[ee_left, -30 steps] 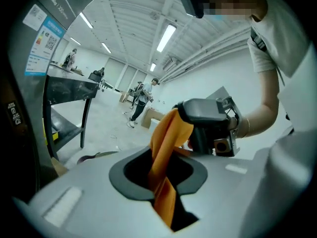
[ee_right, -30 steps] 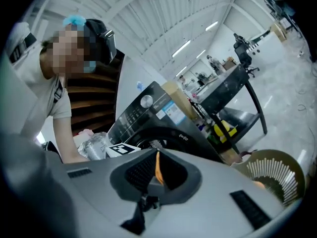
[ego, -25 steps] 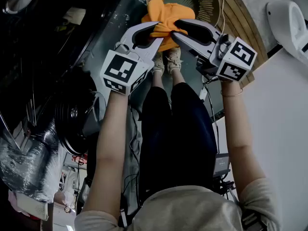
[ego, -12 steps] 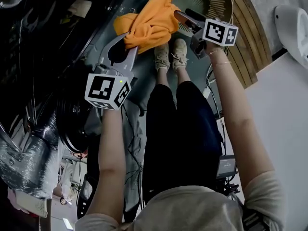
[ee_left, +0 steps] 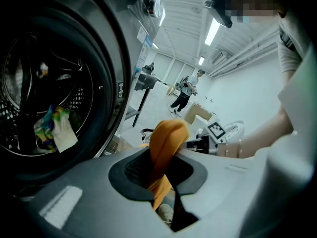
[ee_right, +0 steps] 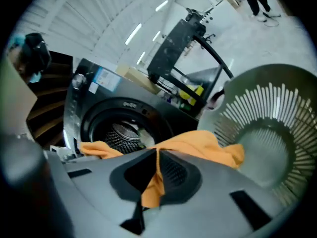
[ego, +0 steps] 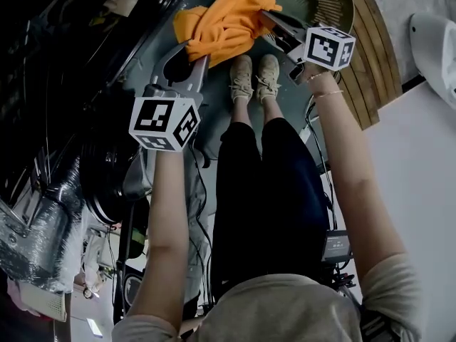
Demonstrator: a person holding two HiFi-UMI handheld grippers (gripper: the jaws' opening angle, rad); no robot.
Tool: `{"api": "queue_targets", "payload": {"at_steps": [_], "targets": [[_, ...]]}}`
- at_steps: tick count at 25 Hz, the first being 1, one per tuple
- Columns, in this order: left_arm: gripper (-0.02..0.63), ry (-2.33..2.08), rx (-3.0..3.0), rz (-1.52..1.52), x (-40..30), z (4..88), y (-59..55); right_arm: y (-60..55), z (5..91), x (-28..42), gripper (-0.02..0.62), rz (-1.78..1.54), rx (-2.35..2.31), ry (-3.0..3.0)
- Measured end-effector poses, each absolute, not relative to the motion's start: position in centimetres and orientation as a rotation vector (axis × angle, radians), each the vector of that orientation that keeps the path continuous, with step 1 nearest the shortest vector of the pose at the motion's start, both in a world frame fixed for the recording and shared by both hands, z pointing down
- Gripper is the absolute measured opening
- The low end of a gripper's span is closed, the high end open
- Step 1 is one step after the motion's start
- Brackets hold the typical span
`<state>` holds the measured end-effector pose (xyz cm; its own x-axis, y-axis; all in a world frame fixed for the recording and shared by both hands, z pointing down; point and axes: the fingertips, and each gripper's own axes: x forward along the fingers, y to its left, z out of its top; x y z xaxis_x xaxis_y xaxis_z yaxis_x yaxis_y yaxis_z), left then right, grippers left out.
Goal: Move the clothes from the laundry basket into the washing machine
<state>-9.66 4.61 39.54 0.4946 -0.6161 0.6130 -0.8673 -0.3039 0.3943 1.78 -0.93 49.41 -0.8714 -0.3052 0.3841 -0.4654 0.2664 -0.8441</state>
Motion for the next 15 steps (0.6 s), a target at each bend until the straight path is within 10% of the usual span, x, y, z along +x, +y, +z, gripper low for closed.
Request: {"api": "queue_targets", "payload": {"at_steps": [15], "targets": [[0.213,-1.08,2.268,0.218,-1.1,34.0,1.3,-0.3,28.3,-2.0,0.021,1.347,0.391,-2.764]]}}
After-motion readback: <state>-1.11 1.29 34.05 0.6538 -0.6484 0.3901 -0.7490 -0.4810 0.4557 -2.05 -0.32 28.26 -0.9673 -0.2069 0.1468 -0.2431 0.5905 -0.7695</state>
